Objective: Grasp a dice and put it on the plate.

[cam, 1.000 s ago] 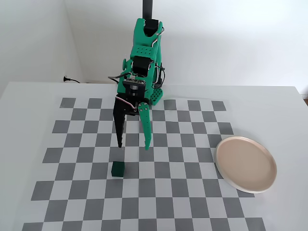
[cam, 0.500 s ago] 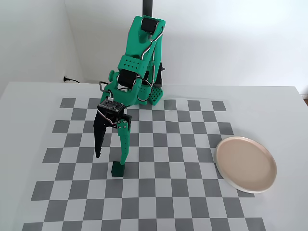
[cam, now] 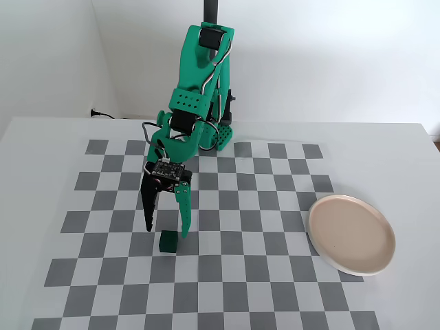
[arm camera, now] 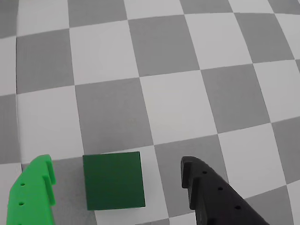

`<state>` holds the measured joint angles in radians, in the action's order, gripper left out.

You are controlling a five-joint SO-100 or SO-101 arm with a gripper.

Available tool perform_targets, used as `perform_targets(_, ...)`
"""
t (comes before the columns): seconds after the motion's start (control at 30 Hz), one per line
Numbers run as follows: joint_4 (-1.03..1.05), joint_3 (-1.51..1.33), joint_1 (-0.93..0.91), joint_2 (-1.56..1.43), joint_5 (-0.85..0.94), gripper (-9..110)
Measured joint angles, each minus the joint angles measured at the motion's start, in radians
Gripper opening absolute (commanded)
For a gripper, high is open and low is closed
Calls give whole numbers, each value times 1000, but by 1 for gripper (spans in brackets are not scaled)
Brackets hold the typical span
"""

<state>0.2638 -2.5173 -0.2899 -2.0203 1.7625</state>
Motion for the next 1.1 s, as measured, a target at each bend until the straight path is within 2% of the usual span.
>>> perform_targets(0.73,-184,20,26,279,15,23)
perform_targets(1.1,-213,20,44,334,15,-3)
